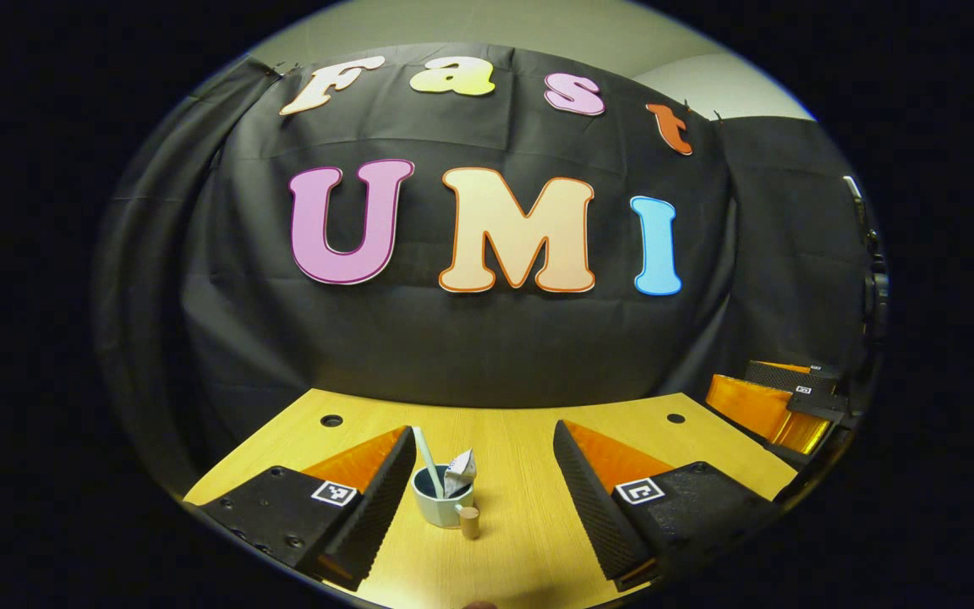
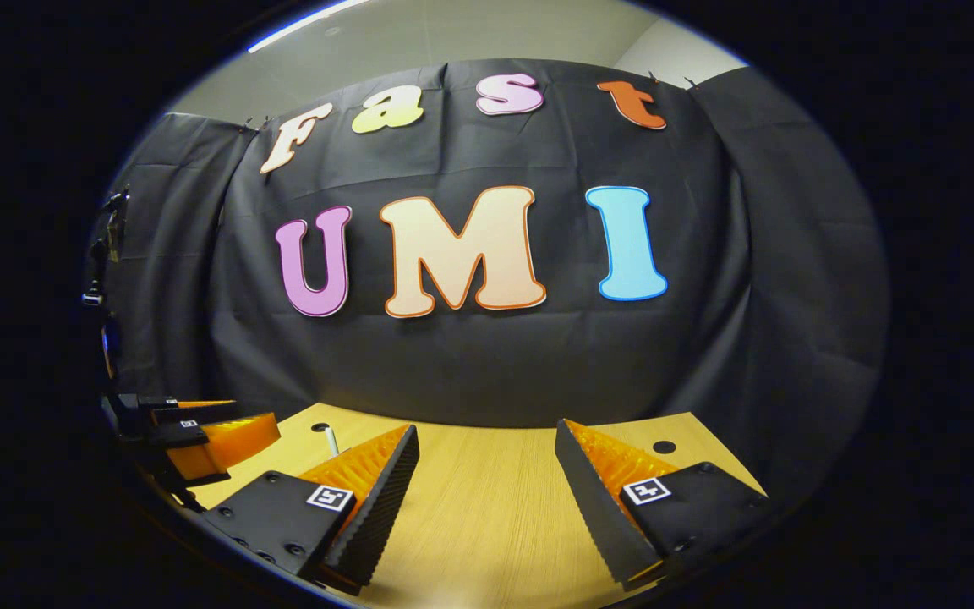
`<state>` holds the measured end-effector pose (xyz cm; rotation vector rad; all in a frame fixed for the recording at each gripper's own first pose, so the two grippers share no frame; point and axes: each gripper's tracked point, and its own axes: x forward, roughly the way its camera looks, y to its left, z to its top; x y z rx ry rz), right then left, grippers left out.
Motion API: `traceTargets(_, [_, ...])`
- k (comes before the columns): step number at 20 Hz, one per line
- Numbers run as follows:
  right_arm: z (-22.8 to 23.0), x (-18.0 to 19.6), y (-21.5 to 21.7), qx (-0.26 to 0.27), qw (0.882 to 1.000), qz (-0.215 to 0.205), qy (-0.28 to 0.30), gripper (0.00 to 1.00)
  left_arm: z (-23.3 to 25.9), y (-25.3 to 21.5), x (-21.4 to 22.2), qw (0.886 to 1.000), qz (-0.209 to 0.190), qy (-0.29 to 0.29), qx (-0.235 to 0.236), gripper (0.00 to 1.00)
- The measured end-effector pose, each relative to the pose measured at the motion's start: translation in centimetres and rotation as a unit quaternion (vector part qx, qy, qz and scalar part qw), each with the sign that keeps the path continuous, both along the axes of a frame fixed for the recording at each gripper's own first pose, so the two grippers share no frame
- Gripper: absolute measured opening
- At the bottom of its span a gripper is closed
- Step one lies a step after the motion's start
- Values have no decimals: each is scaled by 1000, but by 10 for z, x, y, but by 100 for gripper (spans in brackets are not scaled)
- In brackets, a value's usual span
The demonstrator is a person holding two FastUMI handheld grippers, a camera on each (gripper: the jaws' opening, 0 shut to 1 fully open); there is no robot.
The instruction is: Put the toothbrush and toothpaste on the desktop into the cup, then pick up the cup and place it on the coaster on the desktop.
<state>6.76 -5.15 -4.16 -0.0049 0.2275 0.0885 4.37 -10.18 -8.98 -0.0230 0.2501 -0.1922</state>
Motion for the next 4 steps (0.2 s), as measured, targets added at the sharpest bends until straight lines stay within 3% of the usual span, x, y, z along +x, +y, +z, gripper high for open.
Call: traceTargets(4, [14, 0, 7, -14, 1000, 10, -19, 99, 4, 8, 2, 1000, 7, -1, -4, 95])
